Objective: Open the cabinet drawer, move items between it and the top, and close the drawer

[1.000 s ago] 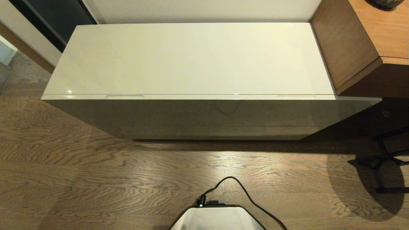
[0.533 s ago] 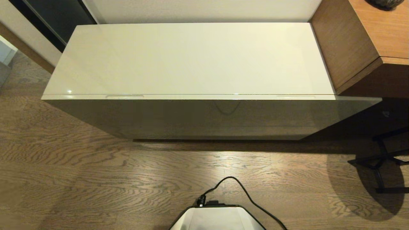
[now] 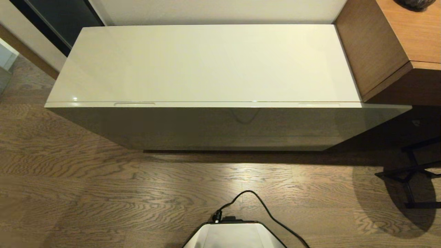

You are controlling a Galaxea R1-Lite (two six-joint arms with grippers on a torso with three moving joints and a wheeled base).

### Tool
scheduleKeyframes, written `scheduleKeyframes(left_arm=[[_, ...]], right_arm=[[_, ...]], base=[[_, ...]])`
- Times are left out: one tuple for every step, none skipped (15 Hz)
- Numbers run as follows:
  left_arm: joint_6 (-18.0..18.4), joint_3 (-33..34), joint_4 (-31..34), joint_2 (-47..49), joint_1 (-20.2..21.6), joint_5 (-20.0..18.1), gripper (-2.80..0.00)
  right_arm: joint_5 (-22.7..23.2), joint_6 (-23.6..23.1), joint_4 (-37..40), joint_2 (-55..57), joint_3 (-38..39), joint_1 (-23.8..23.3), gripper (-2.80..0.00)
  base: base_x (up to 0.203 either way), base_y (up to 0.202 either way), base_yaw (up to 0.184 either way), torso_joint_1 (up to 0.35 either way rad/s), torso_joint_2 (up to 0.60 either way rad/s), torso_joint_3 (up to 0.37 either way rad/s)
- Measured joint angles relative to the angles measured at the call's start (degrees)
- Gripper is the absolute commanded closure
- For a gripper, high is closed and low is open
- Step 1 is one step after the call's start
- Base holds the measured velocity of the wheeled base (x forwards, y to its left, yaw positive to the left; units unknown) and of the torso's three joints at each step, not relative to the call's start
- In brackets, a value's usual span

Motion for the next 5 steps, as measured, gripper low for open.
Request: scheduleKeyframes(left_arm=[[-0.02, 0.00, 0.01, 0.00, 0.00, 0.00, 0.00], [0.00, 0.00, 0.00, 0.00, 0.00, 0.00, 0.00], [-0.02, 0.00, 0.00, 0.00, 0.00, 0.00, 0.00], [0.00, 0.00, 0.01, 0.00, 0.00, 0.00, 0.00], [0.00, 0.00, 0.00, 0.00, 0.00, 0.00, 0.00]], right_arm=[[-0.02, 0.00, 0.00, 0.00, 0.00, 0.00, 0.00], [-0.04, 0.02, -0.01, 0.00, 0.00, 0.00, 0.00], [-0.03, 0.02, -0.02, 0.00, 0.00, 0.00, 0.00], [-0.02, 0.00, -0.02, 0.00, 0.00, 0.00, 0.00], [-0.03, 0.00, -0.02, 0.00, 0.00, 0.00, 0.00]], base=[[0.000, 0.000, 0.000, 0.000, 0.00, 0.000], [0.000, 0.000, 0.000, 0.000, 0.00, 0.000], [0.000, 0.000, 0.000, 0.000, 0.00, 0.000], [0.000, 0.000, 0.000, 0.000, 0.00, 0.000], [0.000, 0.000, 0.000, 0.000, 0.00, 0.000]])
